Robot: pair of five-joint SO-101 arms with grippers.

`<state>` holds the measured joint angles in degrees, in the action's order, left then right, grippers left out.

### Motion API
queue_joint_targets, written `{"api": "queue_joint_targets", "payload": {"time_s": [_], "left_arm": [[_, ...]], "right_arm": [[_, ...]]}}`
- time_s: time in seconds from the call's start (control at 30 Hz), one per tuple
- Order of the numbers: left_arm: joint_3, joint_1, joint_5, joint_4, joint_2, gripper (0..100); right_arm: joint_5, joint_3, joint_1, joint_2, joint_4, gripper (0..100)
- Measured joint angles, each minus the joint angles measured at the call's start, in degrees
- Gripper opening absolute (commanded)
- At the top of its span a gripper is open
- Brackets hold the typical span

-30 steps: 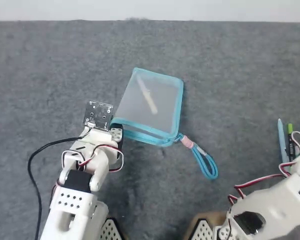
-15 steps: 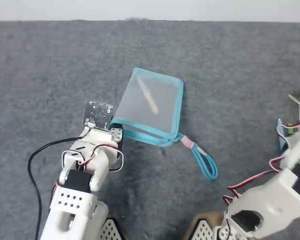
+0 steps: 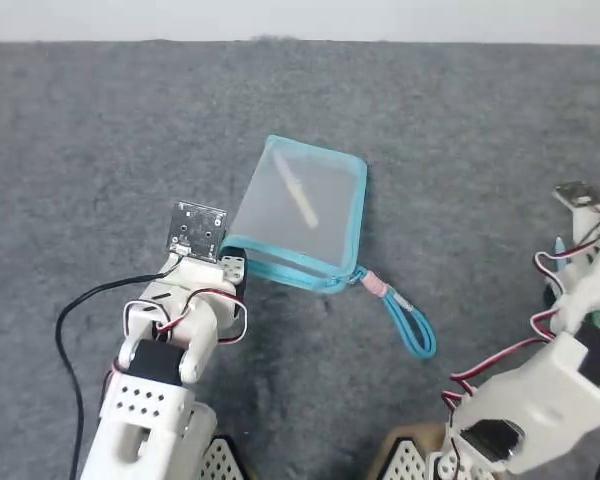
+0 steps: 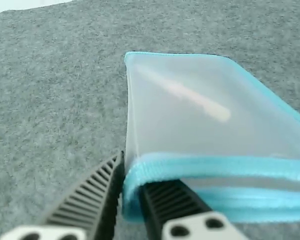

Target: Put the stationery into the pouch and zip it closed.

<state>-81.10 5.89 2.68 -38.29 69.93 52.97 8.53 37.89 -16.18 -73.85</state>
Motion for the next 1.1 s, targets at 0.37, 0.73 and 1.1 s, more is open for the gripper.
{"api": "queue_joint_targets", "payload": {"time_s": [0.37, 0.73, 1.1], "left_arm": [[-1.05, 0.0, 0.0, 0.0, 0.0, 1], [-1.05, 0.0, 0.0, 0.0, 0.0, 1], [-1.05, 0.0, 0.0, 0.0, 0.0, 1]], "right_arm": [[1.32, 4.75, 0.62, 0.09, 1.85, 18.0], [1.49, 11.87, 0.44, 1.76, 10.02, 9.4], [1.41, 15.91, 0.44, 3.78, 11.87, 0.9]]}}
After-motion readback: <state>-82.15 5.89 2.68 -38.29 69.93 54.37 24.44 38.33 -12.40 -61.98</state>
